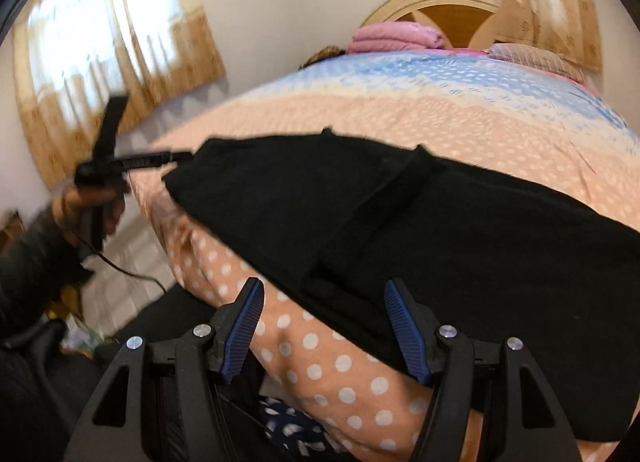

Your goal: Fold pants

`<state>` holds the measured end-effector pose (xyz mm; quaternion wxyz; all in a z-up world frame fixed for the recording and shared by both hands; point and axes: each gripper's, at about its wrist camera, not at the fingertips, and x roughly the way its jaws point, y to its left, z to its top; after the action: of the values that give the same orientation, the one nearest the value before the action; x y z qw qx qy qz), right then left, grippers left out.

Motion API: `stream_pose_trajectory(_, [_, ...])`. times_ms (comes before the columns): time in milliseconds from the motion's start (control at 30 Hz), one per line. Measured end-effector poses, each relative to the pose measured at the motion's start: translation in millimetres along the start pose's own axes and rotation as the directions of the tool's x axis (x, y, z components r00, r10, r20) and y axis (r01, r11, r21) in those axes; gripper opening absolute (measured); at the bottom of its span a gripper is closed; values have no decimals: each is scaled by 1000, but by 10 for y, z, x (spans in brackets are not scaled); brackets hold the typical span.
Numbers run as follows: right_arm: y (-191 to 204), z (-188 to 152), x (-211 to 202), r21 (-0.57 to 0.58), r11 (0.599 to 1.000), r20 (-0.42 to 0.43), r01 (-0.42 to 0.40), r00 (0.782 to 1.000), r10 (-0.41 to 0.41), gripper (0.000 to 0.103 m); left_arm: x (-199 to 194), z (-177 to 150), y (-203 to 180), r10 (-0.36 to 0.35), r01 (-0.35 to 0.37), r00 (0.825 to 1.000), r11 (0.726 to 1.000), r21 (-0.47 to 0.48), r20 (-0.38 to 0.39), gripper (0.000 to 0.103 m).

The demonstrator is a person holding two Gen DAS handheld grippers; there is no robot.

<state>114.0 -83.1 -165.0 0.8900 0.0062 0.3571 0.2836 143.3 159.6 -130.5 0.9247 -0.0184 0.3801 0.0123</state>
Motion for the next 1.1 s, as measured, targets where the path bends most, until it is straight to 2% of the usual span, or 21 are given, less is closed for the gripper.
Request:
stream_pose_trajectory(33, [-19,4,-48,8,1000,15,5,1000,-5,64,26,-11,132,9,-9,1000,999,-40,-2,90])
stream_pose_trajectory(167, [-102,35,-154,49,999,69,19,997,-22,64,183,-77,406,-27,23,999,989,-149,-26,90])
stream_pose_trajectory(400, [-103,2,-121,70,997,60,29,998,-33,64,344,-168,494,-98,86,994,971,-221,-43,89])
stream_pose_trajectory(500, [-89,-19,-120,62,998,52,30,998,-34,65,352,-151,519,-115,106,993,971,-216,-26,88])
stream_pose_trajectory(567, [-75,-26,-117,62,998,50,30,998,-33,65,353,-132,552,-124,116,992,970,-214,-20,83])
stream_pose_trajectory(633, [-76,-33,-111,63,998,49,31,998,-34,65,394,-108,556,-144,137,989,968,-209,-20,72])
stream_pose_trajectory(667, [-80,-36,-106,63,997,48,34,998,-37,65,418,-86,552,-143,135,989,970,-202,-24,65])
stream_pose_trajectory(700, [-78,-37,-101,64,997,48,35,998,-38,65,412,-75,518,-158,151,987,970,-192,-25,53])
stream_pose_trajectory(733, [-80,-40,-99,66,997,47,36,998,-39,64,406,-69,493,-173,165,985,968,-188,-27,49])
stream_pose_trajectory(833, [-76,-54,-89,72,997,46,37,998,-41,64,383,-59,417,-132,125,991,981,-146,-38,49])
stream_pose_trajectory(933, [-67,-56,-84,69,997,46,39,998,-43,64,426,-72,507,-168,159,985,968,-195,-33,48])
stream_pose_trajectory(1033, [-71,-59,-68,71,997,47,37,998,-40,65,412,-78,516,-168,160,985,970,-184,-33,46])
stream_pose_trajectory(1100, [-74,-70,-44,70,997,39,40,998,-42,64,438,-70,522,-173,164,984,970,-177,-40,49])
